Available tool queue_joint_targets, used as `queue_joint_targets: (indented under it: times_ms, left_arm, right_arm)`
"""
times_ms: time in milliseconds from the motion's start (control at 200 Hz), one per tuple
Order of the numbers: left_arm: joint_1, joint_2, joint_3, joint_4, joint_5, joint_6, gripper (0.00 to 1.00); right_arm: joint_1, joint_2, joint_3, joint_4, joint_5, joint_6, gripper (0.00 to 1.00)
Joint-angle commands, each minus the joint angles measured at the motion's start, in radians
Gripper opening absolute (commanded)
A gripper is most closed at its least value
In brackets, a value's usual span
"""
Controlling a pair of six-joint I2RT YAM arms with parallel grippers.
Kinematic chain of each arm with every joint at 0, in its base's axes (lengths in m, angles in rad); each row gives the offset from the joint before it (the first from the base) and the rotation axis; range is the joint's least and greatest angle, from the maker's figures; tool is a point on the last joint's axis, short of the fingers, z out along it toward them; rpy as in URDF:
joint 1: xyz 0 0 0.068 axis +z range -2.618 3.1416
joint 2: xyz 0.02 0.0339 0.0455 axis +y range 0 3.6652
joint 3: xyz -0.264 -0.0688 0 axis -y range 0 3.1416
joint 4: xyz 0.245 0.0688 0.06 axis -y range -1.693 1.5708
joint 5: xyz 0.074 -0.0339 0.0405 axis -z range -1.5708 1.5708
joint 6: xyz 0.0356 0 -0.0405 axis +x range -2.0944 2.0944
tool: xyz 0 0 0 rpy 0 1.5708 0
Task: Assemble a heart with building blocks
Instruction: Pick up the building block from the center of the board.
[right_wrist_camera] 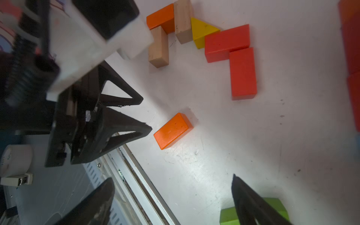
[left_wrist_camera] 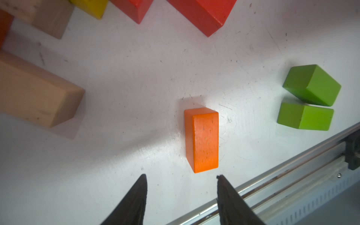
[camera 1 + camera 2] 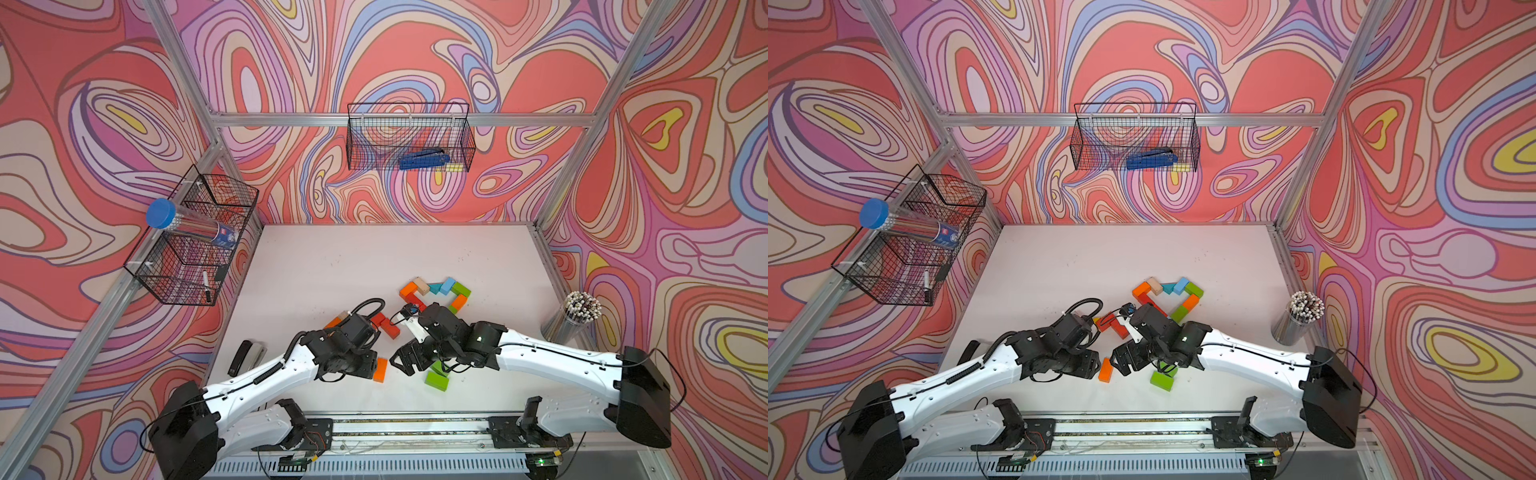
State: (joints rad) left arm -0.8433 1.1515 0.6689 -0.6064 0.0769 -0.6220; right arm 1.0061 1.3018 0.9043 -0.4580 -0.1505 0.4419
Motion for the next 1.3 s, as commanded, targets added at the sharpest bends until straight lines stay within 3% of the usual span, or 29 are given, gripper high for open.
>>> queue_joint_targets:
  times_ms: [0,140,591,761,866,1117,1292]
  left_arm:
    - [-0.041,0.047,-0.005,0.088,-0.099,-0.006,0.58]
    - [-0.055,0.089,-0.009,0.116,-0.116,-0.013,0.59]
    - [-0.111,0.199,-0.006,0.167,-0.100,0.074,0.55]
    - [-0.118,0.229,-0.008,0.186,-0.090,0.081,0.53]
    - [-0.118,0.246,0.006,0.165,-0.111,0.098,0.47]
    - [-0.118,0.264,0.024,0.133,-0.157,0.181,0.33]
    - [-0.113,0.302,0.049,0.146,-0.181,0.258,0.24]
  right_arm:
    - [-0.006,-0.056,-0.007,-0.049,0.091,-0.026,0.98]
    - [-0.008,-0.120,-0.044,-0.041,0.179,-0.046,0.98]
    - [-0.008,-0.213,0.016,-0.146,0.245,-0.074,0.97]
    - [-0.008,-0.215,-0.008,-0.130,0.249,-0.068,0.91]
    - [-0.009,-0.270,-0.065,-0.064,0.264,-0.076,0.98]
    - [-0.007,-0.313,-0.074,-0.117,0.293,-0.095,0.98]
    - [-0.008,-0.325,-0.107,-0.055,0.228,-0.118,0.93]
